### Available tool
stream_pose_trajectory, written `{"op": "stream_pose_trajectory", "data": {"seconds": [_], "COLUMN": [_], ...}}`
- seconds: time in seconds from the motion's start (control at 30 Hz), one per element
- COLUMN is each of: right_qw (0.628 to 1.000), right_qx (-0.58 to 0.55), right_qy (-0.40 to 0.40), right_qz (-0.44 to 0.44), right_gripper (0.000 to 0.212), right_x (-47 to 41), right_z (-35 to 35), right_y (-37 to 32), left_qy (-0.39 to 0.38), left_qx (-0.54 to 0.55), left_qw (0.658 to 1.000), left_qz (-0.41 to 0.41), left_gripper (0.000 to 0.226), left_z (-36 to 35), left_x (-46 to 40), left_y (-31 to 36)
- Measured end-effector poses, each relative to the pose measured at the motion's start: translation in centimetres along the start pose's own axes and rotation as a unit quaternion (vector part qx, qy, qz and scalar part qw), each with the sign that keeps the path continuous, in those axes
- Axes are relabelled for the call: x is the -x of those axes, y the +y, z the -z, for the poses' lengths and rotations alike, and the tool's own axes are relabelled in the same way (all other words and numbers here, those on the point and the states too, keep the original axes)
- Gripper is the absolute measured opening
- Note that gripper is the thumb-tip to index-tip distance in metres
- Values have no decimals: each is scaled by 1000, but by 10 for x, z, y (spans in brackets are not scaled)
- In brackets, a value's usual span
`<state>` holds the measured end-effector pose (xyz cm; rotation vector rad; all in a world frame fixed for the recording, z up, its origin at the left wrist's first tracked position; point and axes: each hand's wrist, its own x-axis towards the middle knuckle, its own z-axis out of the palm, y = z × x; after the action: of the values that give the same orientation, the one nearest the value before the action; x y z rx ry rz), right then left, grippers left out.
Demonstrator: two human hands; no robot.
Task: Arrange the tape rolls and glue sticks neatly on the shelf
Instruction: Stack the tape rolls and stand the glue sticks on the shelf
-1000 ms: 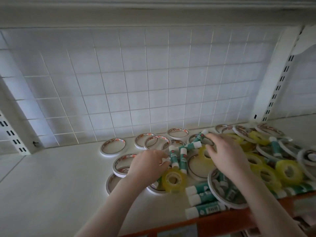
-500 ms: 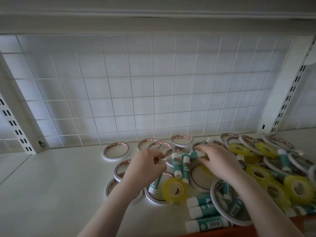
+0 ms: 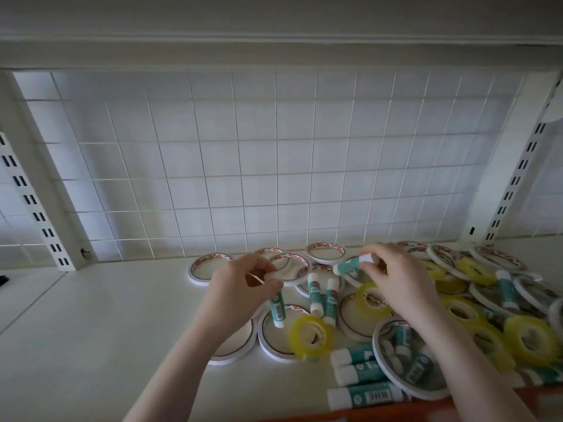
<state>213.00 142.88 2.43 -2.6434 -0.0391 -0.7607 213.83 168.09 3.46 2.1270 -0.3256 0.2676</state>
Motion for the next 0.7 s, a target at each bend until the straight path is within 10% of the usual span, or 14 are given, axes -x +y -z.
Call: {"op": "stream_pose_trajectory", "data": {"seconds": [0.7], "right_qw": [977], "right_qx": [-142], "right_qy": [53], "right_qz": [148], "right_gripper": [27], "right_x": [10], "right_z": [-54], "right_y": [-185], "left_qy": [256], "left_qx": [-32], "left_qw": [966], "left_qz": [33], "left_gripper": [22], "left_z": [164], "left_x": [79], "left_y": [-70]}}
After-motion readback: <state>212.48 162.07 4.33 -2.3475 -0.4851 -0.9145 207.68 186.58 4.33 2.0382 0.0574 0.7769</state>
